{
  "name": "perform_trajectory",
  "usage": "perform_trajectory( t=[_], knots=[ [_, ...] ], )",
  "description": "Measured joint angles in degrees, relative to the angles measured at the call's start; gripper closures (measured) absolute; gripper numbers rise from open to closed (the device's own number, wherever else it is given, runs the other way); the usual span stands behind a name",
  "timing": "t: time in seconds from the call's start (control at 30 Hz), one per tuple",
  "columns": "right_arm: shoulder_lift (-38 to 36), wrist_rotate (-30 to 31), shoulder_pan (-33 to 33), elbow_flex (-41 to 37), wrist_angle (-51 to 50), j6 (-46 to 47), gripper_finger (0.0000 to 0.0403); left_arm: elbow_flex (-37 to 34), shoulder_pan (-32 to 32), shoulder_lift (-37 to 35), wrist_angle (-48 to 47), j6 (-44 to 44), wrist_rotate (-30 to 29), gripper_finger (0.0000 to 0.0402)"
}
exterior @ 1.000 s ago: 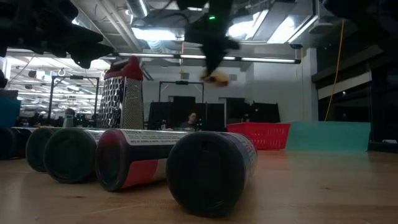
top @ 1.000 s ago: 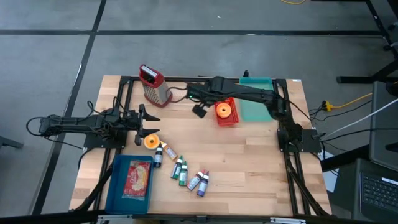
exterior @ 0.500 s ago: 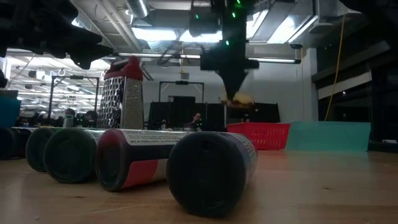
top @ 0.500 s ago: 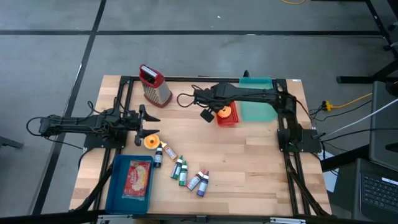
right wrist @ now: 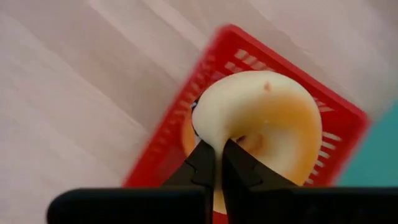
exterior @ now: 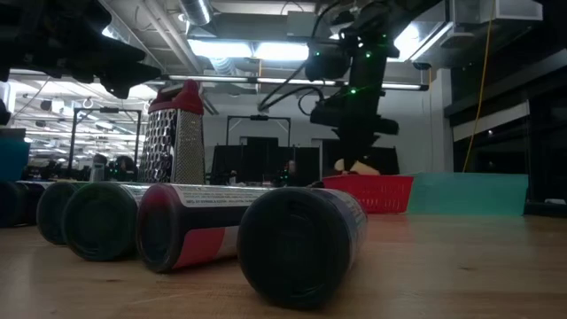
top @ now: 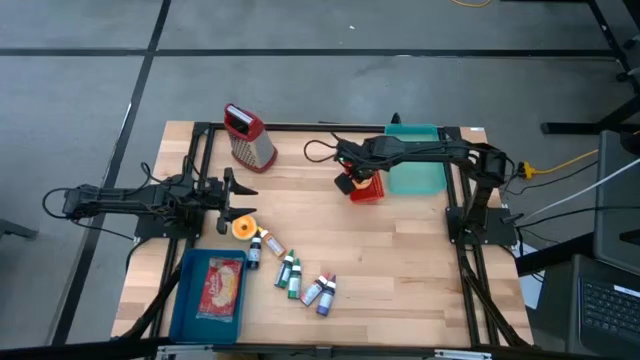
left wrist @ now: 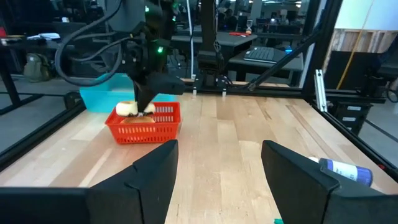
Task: Pick & Place Food Item
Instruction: Put the orange and black donut into the red bin
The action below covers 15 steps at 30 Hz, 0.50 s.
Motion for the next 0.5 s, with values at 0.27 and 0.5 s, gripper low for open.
perform_trajectory(
  t=[0.27,0.5],
  knots=[
    [0.0,-2.5,0.0,0.0,0.4,0.2,0.0392,0.0,0.0,0.0,0.0,0.2,-0.4,0.0174],
    [0.0,-1.5,0.0,0.0,-1.4,1.6,0.0392,0.0,0.0,0.0,-0.5,0.2,-0.4,0.0174]
  ],
)
